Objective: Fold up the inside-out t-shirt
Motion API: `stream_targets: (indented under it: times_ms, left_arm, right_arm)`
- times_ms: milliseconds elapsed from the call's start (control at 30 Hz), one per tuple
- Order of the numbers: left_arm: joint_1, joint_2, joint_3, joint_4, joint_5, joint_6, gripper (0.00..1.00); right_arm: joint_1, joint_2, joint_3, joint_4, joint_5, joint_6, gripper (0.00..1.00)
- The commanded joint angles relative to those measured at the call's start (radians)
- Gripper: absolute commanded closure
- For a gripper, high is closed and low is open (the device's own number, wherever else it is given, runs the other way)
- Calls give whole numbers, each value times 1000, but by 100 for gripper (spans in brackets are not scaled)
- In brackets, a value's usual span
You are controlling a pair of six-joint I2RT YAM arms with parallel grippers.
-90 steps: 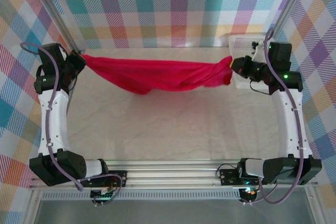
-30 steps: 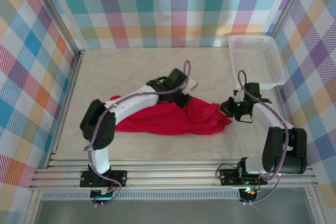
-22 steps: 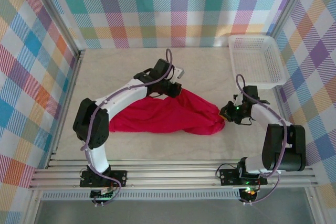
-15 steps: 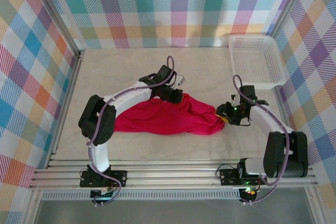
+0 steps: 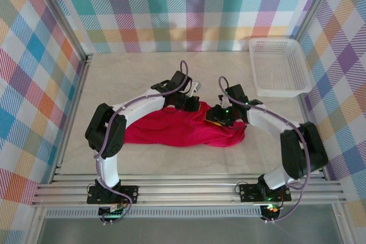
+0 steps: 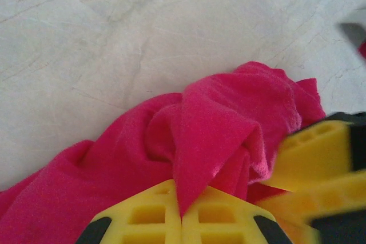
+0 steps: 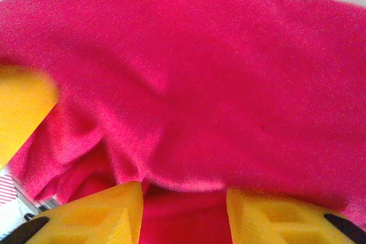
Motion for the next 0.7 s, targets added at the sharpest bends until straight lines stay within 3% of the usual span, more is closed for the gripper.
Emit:
stream_targets:
  times_ms: [0, 133, 233, 267, 667]
  left_arm:
    - [-5, -53, -23, 21, 25, -30, 100]
    - [0, -62, -46, 31, 25, -37, 100]
    - [27, -76, -65, 34, 44, -54, 100]
    - [39, -85, -73, 36, 49, -60, 100]
    - [90, -138, -70, 24, 69, -57, 100]
  right_arm:
    - [3, 77, 60, 138, -38, 70, 58]
    - [3, 165, 117, 174, -22, 88, 59]
    - [-6, 211, 166, 103, 23, 57, 95]
    - [-15, 204, 174, 73, 24, 43, 100]
    - [-71, -204, 253, -385, -175, -194, 100]
